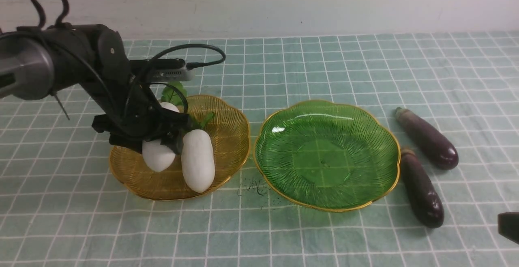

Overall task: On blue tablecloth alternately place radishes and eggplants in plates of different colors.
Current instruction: 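Pick up the white radish and place it in the left plate, then put the eggplants into the green plate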

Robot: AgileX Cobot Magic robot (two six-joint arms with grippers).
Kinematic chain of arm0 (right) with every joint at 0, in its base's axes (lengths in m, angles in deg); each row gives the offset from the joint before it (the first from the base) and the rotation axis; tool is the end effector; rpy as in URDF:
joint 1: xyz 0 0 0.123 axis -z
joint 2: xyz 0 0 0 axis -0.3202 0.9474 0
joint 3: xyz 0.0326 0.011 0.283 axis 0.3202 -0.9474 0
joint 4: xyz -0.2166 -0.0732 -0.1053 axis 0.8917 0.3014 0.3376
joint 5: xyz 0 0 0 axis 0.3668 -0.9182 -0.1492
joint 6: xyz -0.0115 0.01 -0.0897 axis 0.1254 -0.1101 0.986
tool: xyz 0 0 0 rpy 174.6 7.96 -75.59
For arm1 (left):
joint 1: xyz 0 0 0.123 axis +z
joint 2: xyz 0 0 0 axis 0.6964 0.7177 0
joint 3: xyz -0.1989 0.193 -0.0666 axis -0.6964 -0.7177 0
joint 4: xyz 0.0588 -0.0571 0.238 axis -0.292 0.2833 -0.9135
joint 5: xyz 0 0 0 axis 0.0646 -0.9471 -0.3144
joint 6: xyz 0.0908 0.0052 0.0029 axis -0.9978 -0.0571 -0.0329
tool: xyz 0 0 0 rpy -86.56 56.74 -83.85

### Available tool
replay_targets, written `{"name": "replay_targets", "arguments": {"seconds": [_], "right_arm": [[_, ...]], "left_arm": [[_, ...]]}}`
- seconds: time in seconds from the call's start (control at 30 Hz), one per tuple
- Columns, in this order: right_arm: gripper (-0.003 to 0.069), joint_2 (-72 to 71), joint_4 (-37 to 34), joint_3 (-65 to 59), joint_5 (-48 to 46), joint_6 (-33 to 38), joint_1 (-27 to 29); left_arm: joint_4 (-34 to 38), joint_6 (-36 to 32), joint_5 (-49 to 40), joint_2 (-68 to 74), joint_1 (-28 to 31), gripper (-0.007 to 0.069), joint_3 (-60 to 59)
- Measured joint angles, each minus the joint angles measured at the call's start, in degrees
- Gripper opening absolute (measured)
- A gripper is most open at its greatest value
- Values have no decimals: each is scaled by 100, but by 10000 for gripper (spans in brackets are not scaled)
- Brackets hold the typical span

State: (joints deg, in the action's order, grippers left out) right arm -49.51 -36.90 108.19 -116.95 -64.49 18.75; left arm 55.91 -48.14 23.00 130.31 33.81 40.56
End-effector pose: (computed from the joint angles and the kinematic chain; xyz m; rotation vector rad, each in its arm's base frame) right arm 0.1127 0.0330 0.2783 -0.1610 2.4144 0.4542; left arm 0.3860 -0.0769 0.2097 0.1009 2.8501 -0.1633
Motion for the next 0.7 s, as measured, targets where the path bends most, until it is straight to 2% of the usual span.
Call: {"name": "replay_targets", "arguments": {"seconds": [0.27,0.37,0.43,0.5,0.57,0.63,0.7], "right_arm": [[-15,0,10,0,-430,-87,0],[-15,0,30,0,-430,-87,0],[-15,23,80,0,-413,-87,0],[-15,90,178,0,-395,-87,0],[-15,250,271,0,-389,-87,0],[-15,568,369,33,-389,-87,0],[-15,930,408,126,-389,-87,0]], "left_arm": [[-181,0,-313,154,-11,609,372],[-160,-11,-881,154,-11,588,677],[-96,-105,-1387,154,-11,531,934],[-7,-340,-1837,154,-11,435,1215],[60,-592,-1960,129,-11,311,1460],[135,-876,-1992,-54,-11,93,1599],[167,-964,-2053,-286,-11,22,1577]]}}
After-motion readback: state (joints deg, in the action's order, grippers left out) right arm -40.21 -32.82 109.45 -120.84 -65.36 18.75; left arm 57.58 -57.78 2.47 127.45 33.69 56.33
